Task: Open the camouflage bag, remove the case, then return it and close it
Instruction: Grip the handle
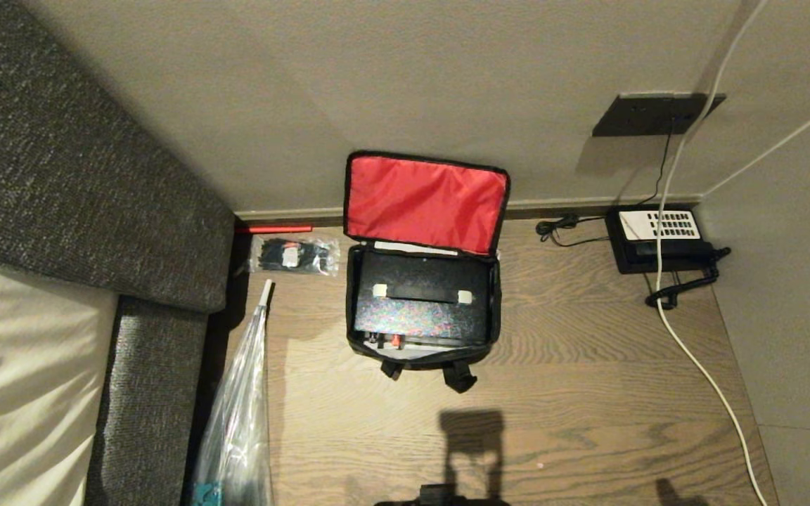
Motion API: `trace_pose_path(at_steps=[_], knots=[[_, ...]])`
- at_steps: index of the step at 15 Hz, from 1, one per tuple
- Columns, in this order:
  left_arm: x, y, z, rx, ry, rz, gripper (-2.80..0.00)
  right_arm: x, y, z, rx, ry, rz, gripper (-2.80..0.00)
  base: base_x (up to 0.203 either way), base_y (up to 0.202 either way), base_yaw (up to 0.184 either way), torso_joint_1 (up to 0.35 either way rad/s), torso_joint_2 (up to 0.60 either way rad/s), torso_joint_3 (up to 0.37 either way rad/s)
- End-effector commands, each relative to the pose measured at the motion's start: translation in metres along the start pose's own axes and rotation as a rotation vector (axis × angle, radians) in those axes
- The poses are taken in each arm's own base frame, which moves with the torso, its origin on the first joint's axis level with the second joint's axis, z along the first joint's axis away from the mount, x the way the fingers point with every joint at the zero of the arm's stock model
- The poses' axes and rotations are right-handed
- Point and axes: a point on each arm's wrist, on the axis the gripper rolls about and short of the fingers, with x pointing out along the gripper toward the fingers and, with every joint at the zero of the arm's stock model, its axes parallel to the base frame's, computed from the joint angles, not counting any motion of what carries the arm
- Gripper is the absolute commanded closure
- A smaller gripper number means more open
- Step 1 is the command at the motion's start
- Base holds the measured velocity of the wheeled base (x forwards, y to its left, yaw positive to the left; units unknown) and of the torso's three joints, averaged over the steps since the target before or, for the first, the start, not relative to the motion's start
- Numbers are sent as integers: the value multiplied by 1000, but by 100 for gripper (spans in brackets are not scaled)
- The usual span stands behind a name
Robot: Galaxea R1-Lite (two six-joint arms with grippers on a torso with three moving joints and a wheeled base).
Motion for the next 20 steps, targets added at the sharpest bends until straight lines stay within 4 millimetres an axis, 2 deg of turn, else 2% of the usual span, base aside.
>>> trace_pose_path(at_steps=[1, 2, 3, 4, 6, 8, 9, 11, 12, 13, 15, 18, 19, 20], knots=[[0, 0, -1, 1, 0, 1, 0, 16, -3, 35, 46, 188, 12, 0, 0, 0, 0, 0, 0, 0], [0, 0, -1, -1, 3, 1, 0, 38, -6, 53, 73, 271, 16, 0, 0, 0, 0, 0, 0, 0], [0, 0, -1, -1, 3, 1, 0, 68, -10, 69, 104, 370, 17, 0, 0, 0, 0, 0, 0, 0], [0, 0, -1, -1, 2, 1, 0, 108, -16, 80, 136, 491, 20, 0, 0, 0, 0, 0, 0, 0], [0, 0, -1, -1, 2, 1, 0, 187, -24, 83, 192, 684, 40, 0, 0, 0, 0, 0, 0, 0], [0, 0, -1, -1, 2, 1, 0, 262, -26, 67, 215, 762, 88, 0, 0, 0, 0, 0, 0, 0], [0, 0, -1, -1, 0, 1, 0, 295, -23, 57, 211, 744, 121, 0, 0, 0, 0, 0, 0, 0], [0, 0, -1, -1, 2, 1, 0, 364, -7, 35, 162, 571, 193, 0, 0, 0, 0, 0, 0, 0], [0, 0, -1, -1, 1, 1, 0, 393, 7, 21, 103, 471, 225, 0, 0, 0, 0, 0, 0, 0], [0, 0, -1, -1, 3, 1, 0, 415, 25, 7, 12, 359, 242, 0, 0, 0, 0, 0, 0, 0], [0, 0, -1, -1, 2, 1, 0, 441, 57, -28, -119, 221, 231, 0, 0, 0, 0, 0, 0, 0], [0, 0, -1, -1, 2, 1, 0, 454, 102, -72, -190, 169, 284, 0, 0, 0, 0, 0, 0, 0], [0, 0, -1, -1, 3, 1, 0, 456, 109, -77, -202, 154, 294, -280, 0, 0, 0, 0, 0, 0], [0, 0, -1, -1, 3, 1, 0, 457, 119, -88, -238, 197, 315, -280, 0, 0, 0, 0, 0, 0]])
